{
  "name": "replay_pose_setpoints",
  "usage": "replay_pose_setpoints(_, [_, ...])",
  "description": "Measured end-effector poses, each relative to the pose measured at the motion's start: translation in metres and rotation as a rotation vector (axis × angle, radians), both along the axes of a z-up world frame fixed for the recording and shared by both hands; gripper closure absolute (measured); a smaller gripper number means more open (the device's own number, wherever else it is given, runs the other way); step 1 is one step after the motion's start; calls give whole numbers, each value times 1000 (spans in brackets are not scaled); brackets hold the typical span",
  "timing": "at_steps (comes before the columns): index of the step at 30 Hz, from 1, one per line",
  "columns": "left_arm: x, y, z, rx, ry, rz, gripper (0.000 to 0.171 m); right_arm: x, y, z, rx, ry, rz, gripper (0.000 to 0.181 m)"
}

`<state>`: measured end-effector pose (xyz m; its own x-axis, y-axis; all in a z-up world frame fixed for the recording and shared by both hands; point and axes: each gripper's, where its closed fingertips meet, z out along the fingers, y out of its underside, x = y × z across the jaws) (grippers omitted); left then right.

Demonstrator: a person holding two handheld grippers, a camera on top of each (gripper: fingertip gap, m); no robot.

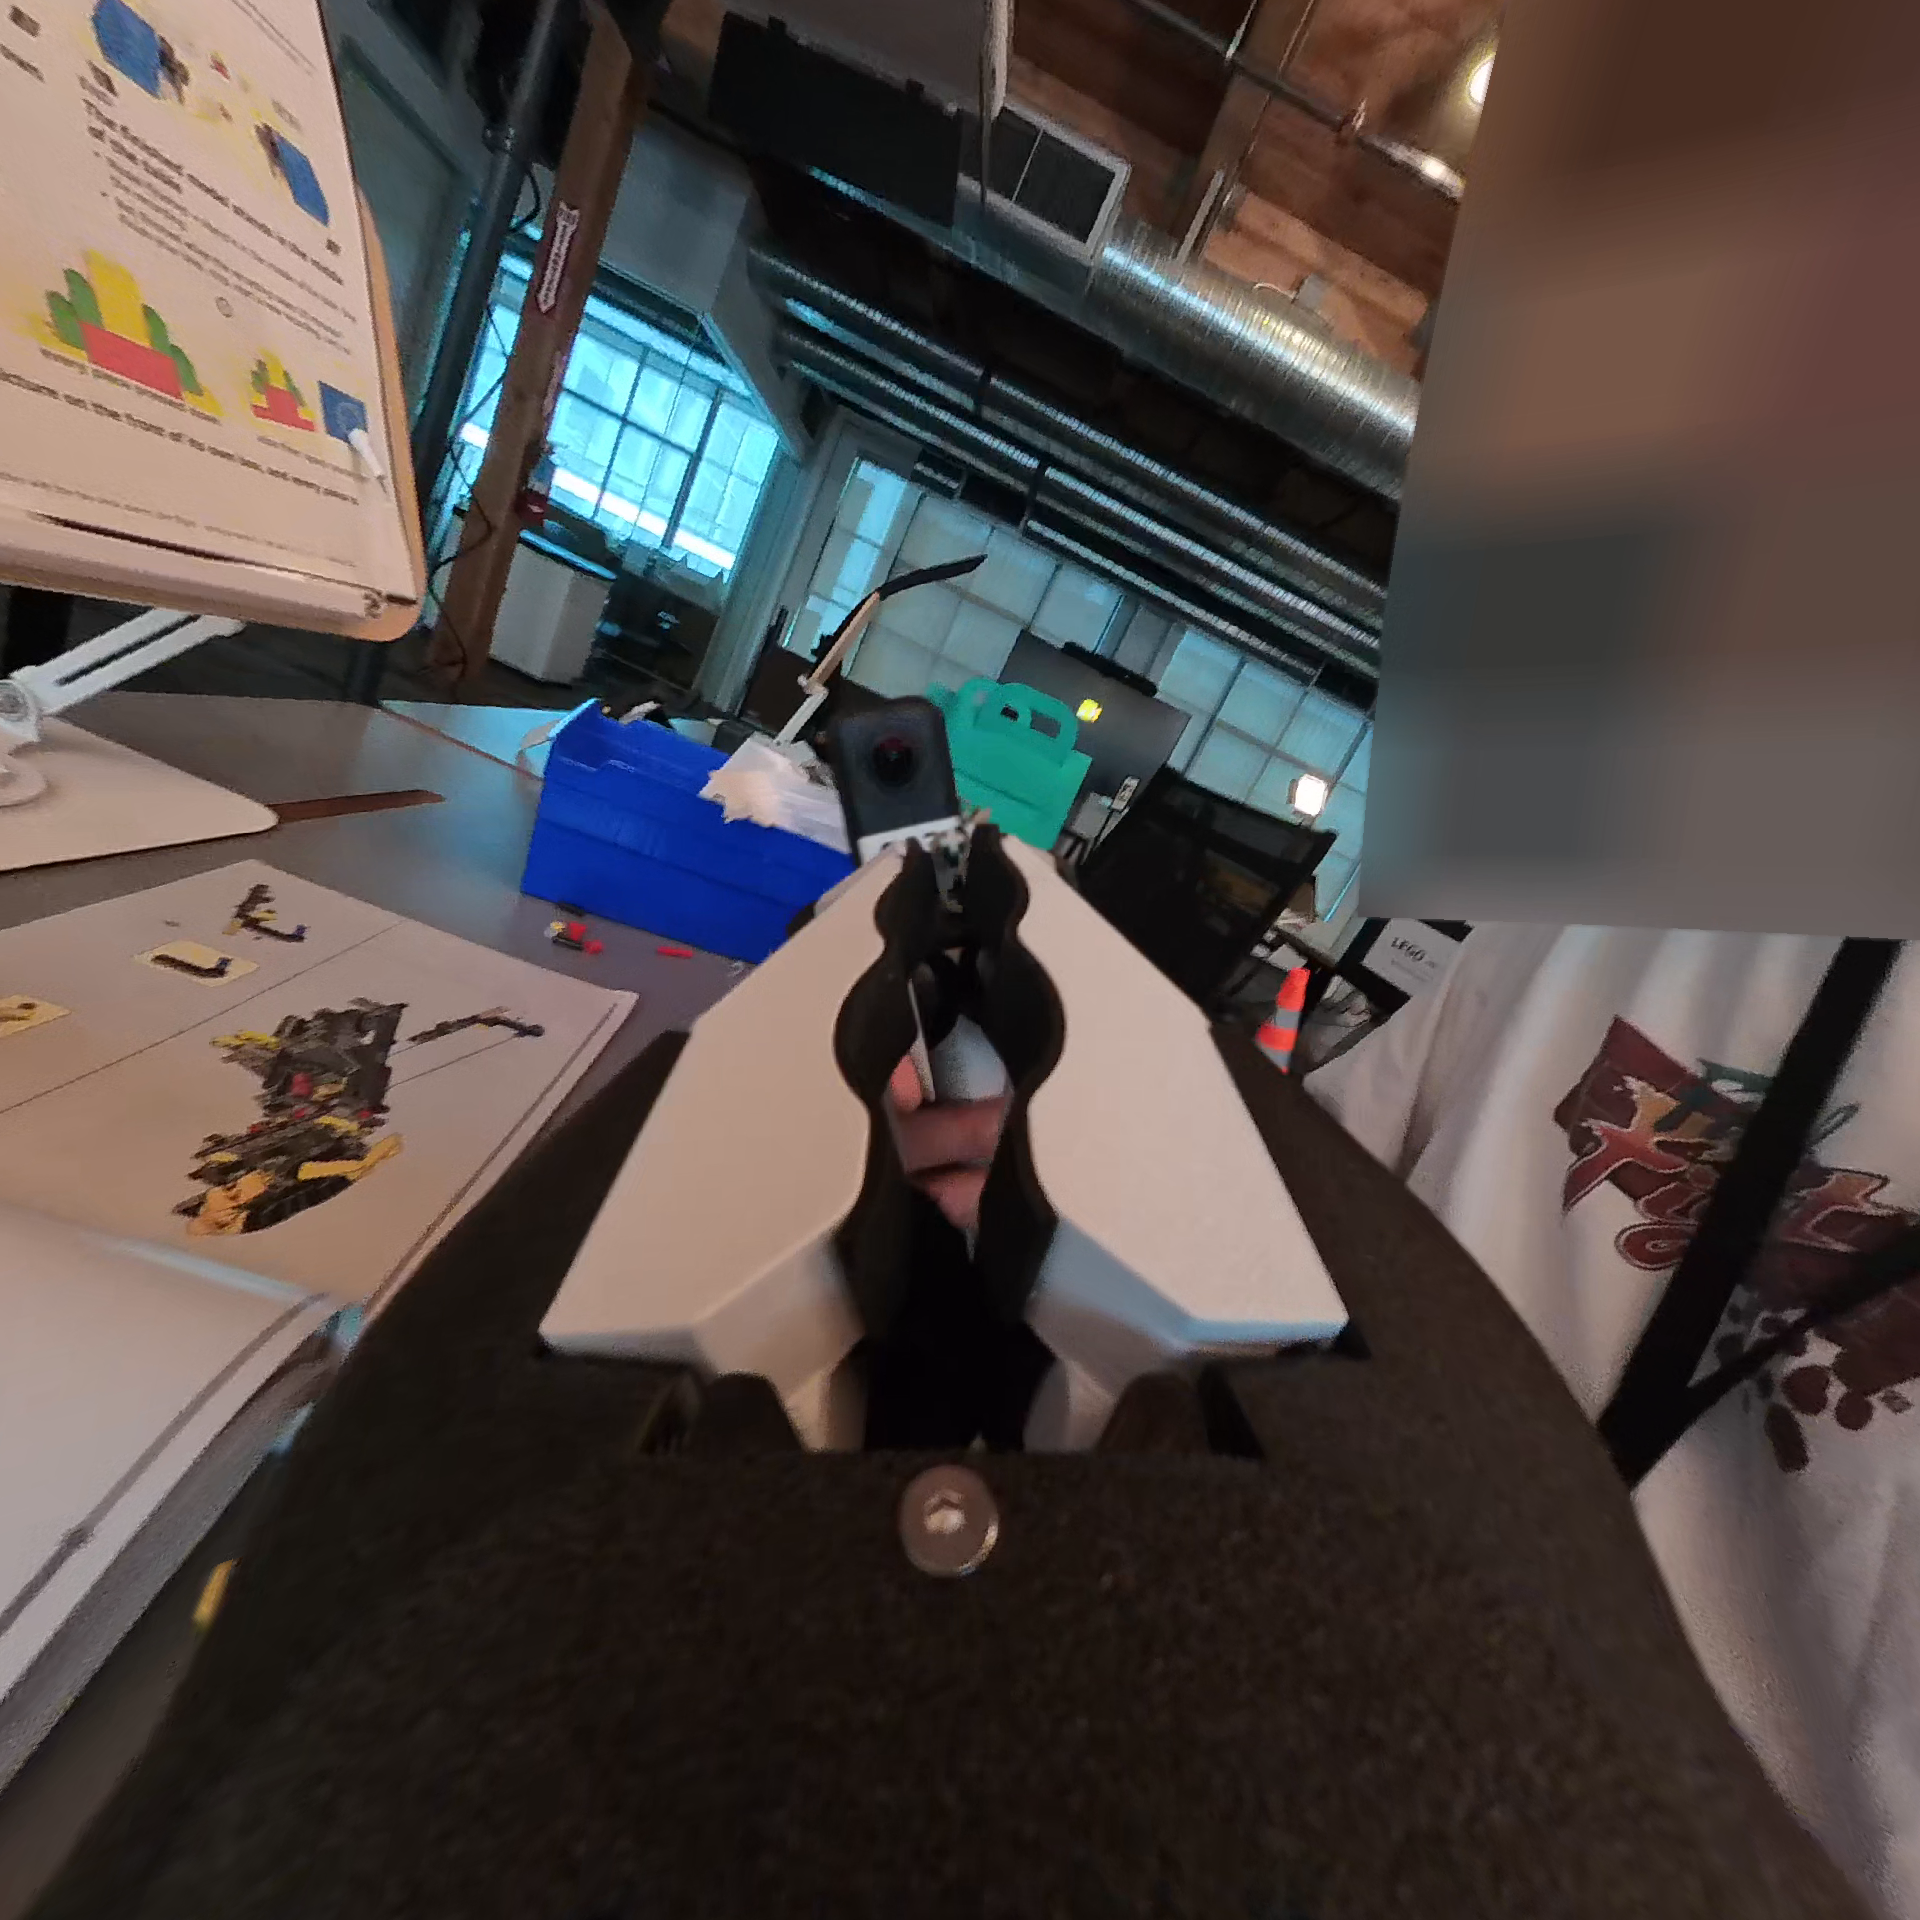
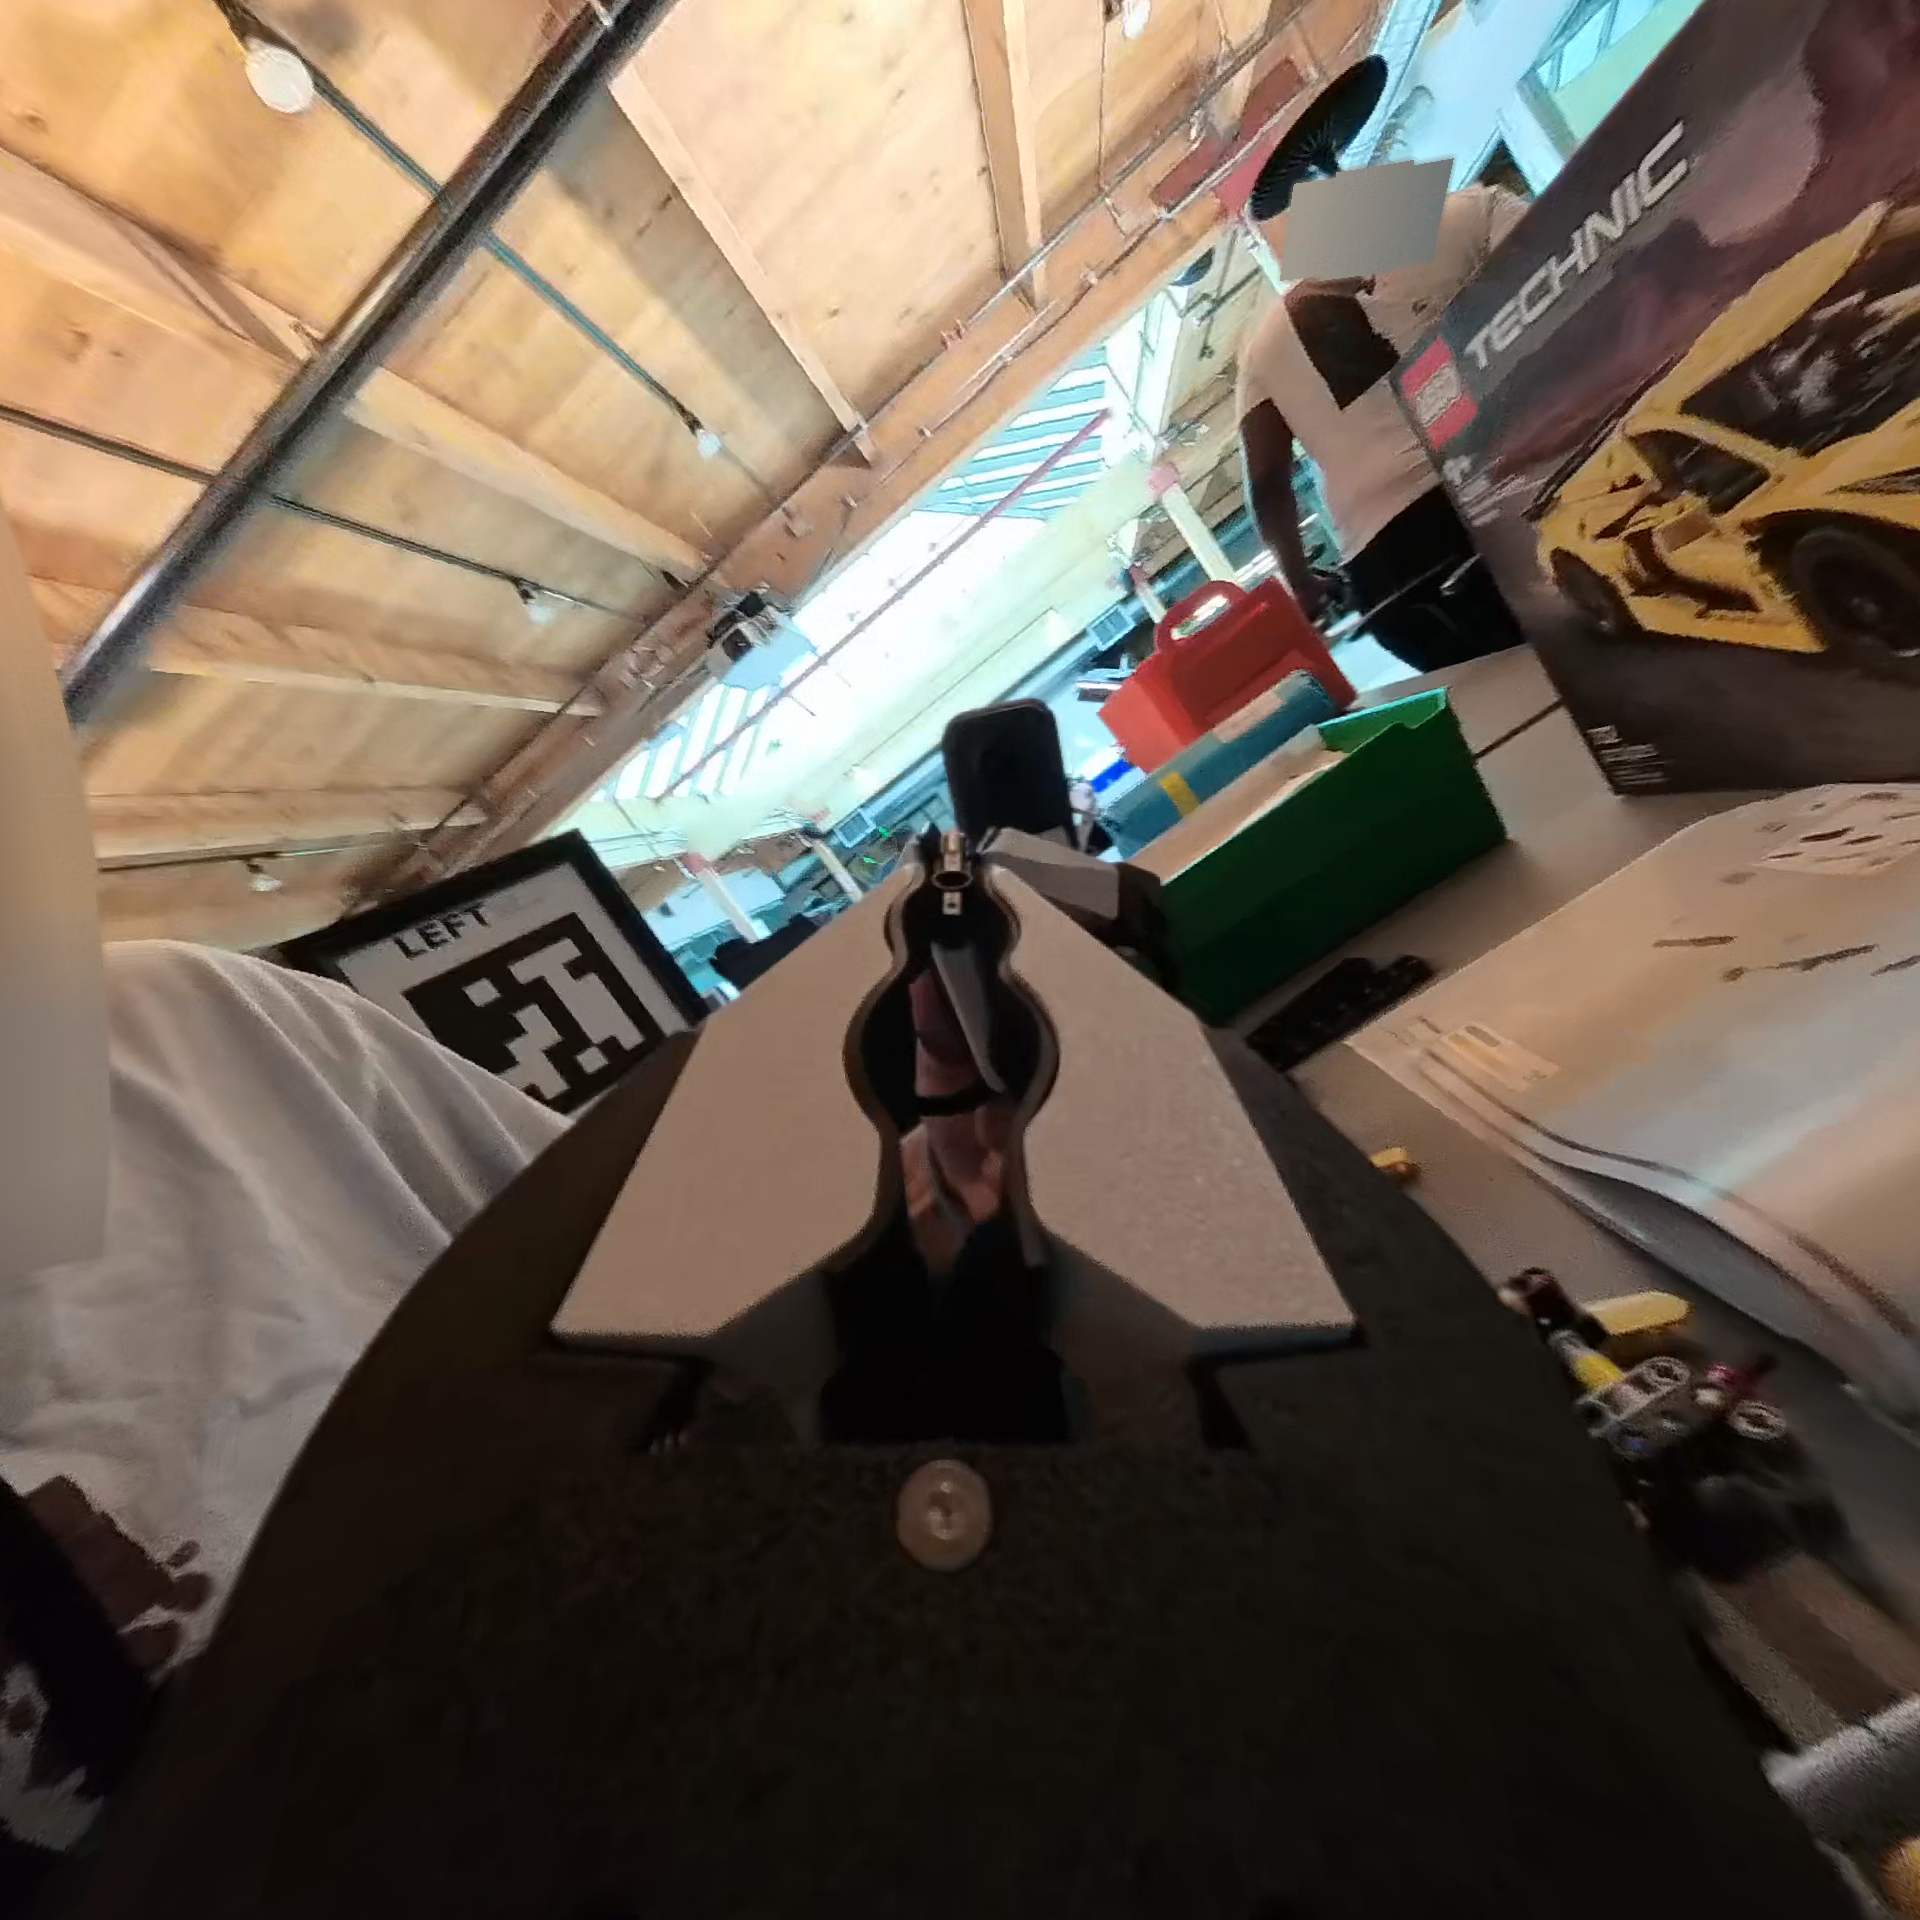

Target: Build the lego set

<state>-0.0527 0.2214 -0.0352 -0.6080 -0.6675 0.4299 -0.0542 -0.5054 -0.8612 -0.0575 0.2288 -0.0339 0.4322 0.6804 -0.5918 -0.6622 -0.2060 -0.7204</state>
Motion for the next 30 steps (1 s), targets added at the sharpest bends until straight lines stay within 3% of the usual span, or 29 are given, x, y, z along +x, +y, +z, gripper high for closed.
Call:
replay_pose_setpoints(5, [2,5,-5,-9,52,-8,168,3,4,-7,-1,-126,-73,175])
replay_pose_setpoints(14, [0,3,-8,0,72,-35,167,2,1,-10,-28,-99,13,175])
replay_pose_setpoints(25, [0,-3,-18,155,104,13,165,3,-4,-18,-65,-186,83,176])
replay_pose_setpoints(30, [0,-6,-22,192,118,-1,161,10,-8,-21,-134,-111,176,175])
